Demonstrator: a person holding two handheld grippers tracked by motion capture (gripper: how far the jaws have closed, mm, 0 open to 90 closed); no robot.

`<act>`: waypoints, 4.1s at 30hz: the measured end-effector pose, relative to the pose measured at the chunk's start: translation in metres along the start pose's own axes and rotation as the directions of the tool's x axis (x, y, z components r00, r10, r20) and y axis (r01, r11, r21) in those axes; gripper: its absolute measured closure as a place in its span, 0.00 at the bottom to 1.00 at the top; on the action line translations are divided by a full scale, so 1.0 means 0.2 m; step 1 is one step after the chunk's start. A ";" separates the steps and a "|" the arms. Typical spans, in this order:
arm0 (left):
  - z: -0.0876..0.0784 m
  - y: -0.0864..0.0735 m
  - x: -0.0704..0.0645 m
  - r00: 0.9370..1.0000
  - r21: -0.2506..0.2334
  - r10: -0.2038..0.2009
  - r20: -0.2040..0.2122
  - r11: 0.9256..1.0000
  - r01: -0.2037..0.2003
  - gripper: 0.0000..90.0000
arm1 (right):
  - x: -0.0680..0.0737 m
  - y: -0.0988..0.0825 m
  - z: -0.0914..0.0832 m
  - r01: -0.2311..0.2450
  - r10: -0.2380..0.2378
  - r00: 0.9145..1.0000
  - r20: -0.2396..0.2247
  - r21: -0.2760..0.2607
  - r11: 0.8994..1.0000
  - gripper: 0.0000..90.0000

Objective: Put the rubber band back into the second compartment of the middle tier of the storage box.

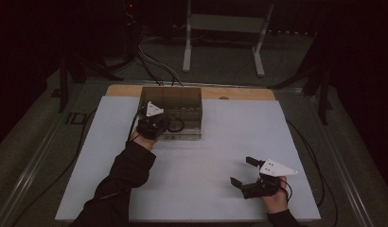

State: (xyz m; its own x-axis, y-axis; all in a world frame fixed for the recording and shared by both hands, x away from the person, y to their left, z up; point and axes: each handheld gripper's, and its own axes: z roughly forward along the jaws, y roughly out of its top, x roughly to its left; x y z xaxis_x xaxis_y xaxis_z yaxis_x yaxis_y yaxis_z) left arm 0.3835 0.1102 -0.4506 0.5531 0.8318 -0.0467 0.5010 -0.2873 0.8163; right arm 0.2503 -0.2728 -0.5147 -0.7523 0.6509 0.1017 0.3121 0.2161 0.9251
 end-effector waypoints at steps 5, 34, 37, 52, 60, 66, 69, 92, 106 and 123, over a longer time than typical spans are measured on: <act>0.02 -0.03 0.03 1.000 0.018 -0.011 -0.016 1.000 0.011 0.97 | 0.00 0.00 0.00 0.002 -0.002 1.000 0.000 0.001 1.000 0.00; 0.15 -0.10 0.09 0.998 0.099 0.002 -0.069 0.995 0.005 0.97 | 0.00 0.00 0.00 0.000 0.000 1.000 -0.006 0.003 1.000 0.00; 0.16 -0.10 0.09 0.998 0.116 0.007 -0.062 0.993 0.000 0.97 | 0.00 0.00 0.00 -0.001 0.001 1.000 -0.005 0.003 1.000 0.00; 0.18 -0.09 0.09 0.997 0.147 0.011 -0.071 0.989 0.000 0.96 | 0.00 0.00 0.00 -0.003 0.003 1.000 -0.006 0.006 1.000 0.00; 0.15 -0.08 0.08 0.998 0.101 -0.010 -0.056 0.995 0.016 0.86 | 0.00 0.00 0.00 -0.006 0.006 1.000 -0.006 0.004 1.000 0.00; 0.14 -0.07 0.08 0.998 0.104 -0.017 -0.054 0.994 0.023 0.69 | 0.00 0.00 0.00 -0.005 0.005 1.000 -0.009 0.004 1.000 0.00; 0.13 -0.07 0.07 0.999 0.096 -0.021 -0.044 0.995 0.026 0.62 | 0.00 0.00 0.00 -0.005 0.005 1.000 -0.008 0.007 1.000 0.00; 0.05 -0.06 0.01 0.999 0.100 0.002 0.049 0.995 -0.007 0.19 | 0.00 0.00 0.00 -0.007 0.007 1.000 -0.007 0.004 1.000 0.00; -0.03 -0.06 0.01 0.983 0.039 0.010 0.184 0.999 -0.018 0.01 | -0.01 0.00 0.01 -0.007 0.007 1.000 -0.008 0.005 1.000 0.00; -0.14 -0.07 0.03 0.954 -0.066 0.069 0.293 0.996 -0.052 0.00 | -0.01 0.00 0.01 -0.012 0.012 1.000 -0.010 0.006 1.000 0.00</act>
State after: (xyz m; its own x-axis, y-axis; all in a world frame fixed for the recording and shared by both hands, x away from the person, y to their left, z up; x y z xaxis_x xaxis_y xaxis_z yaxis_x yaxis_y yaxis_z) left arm 0.3623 0.1321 -0.4462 0.7572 0.6340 -0.1568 0.4265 -0.2982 0.8539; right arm 0.2525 -0.2721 -0.5156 -0.7543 0.6462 0.1161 0.3241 0.2126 0.9218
